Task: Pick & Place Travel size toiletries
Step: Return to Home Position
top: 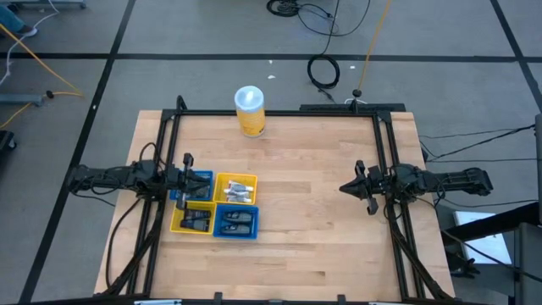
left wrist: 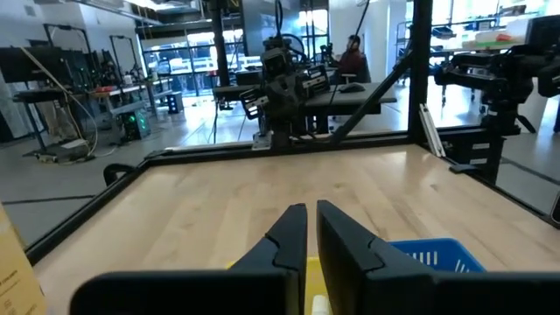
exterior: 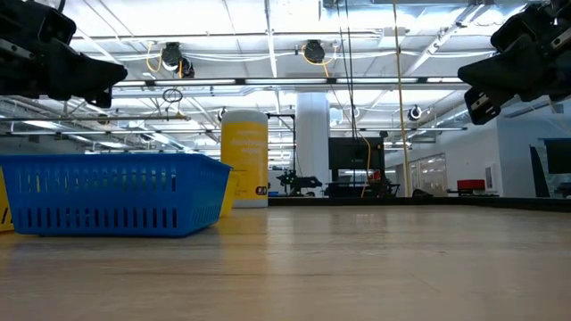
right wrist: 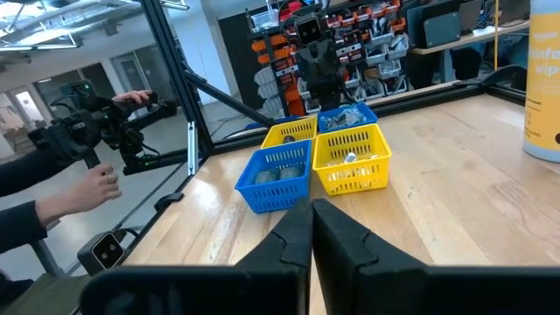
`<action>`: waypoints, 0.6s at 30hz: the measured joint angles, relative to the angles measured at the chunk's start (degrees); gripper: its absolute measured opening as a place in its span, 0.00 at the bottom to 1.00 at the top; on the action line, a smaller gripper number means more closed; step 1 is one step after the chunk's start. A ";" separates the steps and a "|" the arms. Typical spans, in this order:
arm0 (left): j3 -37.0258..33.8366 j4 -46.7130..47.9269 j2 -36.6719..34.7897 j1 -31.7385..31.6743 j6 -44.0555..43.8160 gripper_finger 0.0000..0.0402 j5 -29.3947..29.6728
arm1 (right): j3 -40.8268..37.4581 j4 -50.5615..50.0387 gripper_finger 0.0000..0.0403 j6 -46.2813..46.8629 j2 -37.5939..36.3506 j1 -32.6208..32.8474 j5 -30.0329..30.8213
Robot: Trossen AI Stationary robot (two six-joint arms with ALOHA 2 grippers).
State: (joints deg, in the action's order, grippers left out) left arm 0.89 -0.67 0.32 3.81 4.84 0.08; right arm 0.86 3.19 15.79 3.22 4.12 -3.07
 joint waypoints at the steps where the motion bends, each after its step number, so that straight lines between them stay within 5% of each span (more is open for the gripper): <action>1: 0.00 0.00 0.00 0.00 -0.02 0.08 0.00 | 0.00 -0.01 0.01 0.00 0.00 0.00 0.00; 18: -0.11 -2.43 0.46 0.00 -0.22 0.08 0.22 | -0.01 0.01 0.01 0.00 0.02 0.00 0.00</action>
State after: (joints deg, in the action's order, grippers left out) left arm 0.78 -3.09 0.78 3.81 4.62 0.30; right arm 0.86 3.20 15.79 3.25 4.12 -3.07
